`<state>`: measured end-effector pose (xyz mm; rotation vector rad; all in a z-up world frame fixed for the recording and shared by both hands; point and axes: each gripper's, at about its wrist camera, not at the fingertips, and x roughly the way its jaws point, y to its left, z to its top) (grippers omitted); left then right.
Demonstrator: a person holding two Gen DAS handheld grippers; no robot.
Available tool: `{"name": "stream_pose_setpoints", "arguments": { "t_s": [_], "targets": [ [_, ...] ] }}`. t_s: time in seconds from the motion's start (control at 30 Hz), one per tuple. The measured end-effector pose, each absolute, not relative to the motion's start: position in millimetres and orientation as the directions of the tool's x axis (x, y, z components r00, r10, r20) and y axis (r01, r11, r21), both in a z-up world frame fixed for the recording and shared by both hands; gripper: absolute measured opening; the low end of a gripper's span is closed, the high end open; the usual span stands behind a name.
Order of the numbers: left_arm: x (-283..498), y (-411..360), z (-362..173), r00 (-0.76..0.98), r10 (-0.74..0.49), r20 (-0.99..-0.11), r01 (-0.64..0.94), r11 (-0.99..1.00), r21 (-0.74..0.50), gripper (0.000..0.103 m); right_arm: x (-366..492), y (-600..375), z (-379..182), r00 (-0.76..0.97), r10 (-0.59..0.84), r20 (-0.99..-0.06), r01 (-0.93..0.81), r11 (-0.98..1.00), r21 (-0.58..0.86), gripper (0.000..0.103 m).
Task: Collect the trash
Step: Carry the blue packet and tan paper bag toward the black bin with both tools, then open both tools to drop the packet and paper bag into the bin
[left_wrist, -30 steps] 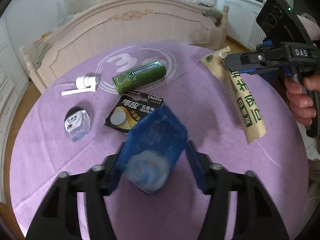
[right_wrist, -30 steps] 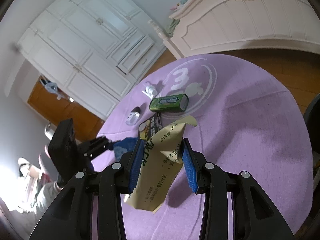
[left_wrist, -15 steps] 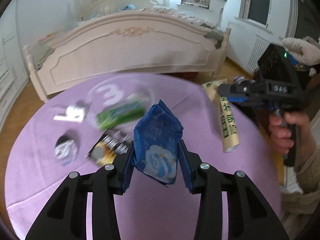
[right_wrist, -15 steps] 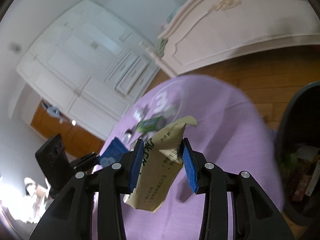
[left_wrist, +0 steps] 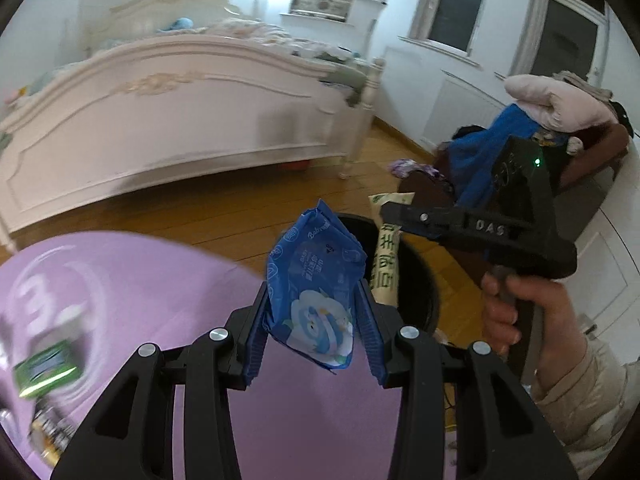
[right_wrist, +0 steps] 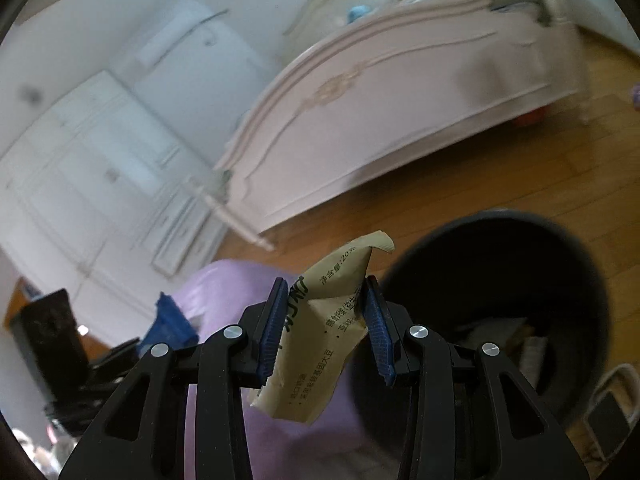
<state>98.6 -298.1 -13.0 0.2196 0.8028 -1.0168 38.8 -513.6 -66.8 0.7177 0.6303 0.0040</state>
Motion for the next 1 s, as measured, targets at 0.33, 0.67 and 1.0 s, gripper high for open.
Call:
{"name": "stream_pose_setpoints", "arguments": {
  "t_s": [0.33, 0.67, 1.0],
  "targets": [
    [97.8, -366.6, -30.6, 0.173, -0.688, -0.705, 0.854, 0.461, -0.241, 0.041, 21.9, -553.6, -103.7, 0.808, 0.124, -0.576, 0.318, 0.731, 0.603, 0.039],
    [92.1, -385.2, -43.0, 0.141, -0.672, -0.727, 0.863, 0.444, -0.243, 0.041, 11.8, -568.8, -130.3, 0.799, 0.115, -0.590, 0.360, 0.694, 0.623, 0.039],
    [94.4, -390.7, -45.7, 0.170, -0.653, -0.738, 0.849, 0.477, -0.226, 0.078, 7.2, -575.6, -138.1, 0.783, 0.107, -0.613, 0.403, 0.664, 0.630, 0.061]
  ]
}}
